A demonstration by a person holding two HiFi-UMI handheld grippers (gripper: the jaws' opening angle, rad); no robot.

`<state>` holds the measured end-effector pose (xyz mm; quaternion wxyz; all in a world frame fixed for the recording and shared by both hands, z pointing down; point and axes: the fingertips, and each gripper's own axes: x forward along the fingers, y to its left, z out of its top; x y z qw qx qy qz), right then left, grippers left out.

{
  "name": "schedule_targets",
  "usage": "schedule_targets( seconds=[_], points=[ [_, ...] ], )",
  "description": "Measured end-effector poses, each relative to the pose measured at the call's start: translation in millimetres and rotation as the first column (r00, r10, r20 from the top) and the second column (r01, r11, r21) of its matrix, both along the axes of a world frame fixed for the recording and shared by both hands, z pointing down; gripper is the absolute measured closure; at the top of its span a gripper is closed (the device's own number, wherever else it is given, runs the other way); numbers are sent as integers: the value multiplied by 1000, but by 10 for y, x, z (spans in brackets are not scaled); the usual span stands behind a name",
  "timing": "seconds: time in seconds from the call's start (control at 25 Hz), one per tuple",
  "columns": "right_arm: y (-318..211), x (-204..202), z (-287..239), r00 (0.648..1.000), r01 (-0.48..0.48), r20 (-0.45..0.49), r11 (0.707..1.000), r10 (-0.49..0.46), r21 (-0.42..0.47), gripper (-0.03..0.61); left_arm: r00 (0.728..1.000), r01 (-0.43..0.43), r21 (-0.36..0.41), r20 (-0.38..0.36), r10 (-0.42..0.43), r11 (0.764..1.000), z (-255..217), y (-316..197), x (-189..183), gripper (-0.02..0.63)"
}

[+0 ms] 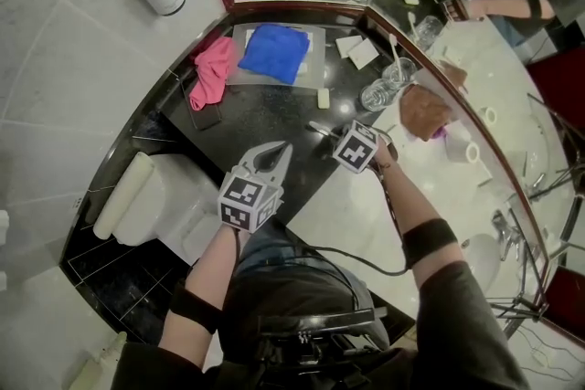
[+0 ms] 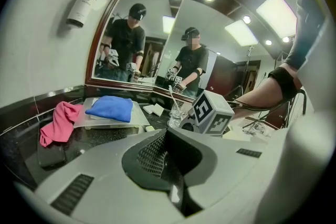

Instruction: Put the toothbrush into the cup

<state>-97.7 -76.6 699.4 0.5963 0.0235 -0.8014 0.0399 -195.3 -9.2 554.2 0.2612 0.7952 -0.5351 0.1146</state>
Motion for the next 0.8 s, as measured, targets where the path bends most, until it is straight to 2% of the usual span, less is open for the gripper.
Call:
schedule_targets(
  seconds=[0.24,0.52,0.64,0.8],
  points=[
    [-81,95,-452,992,-90,98,995,84,54,517,999,-30,17,13,30,999,-120,-54,83,614],
    [-99,397,-974,950,-232,235,968,204,97,515,997,-77,37,30,76,996,-320,-118,217,614],
    [-94,565,-1170,918,-305,297,946,263,107,515,994,-104,43,38,103,994,-392,-136,308,614],
    [-67,813,-1386,838,-436,399,896,372,80,515,988,-145,59,54,141,988,-452,-153,437,614]
  ],
)
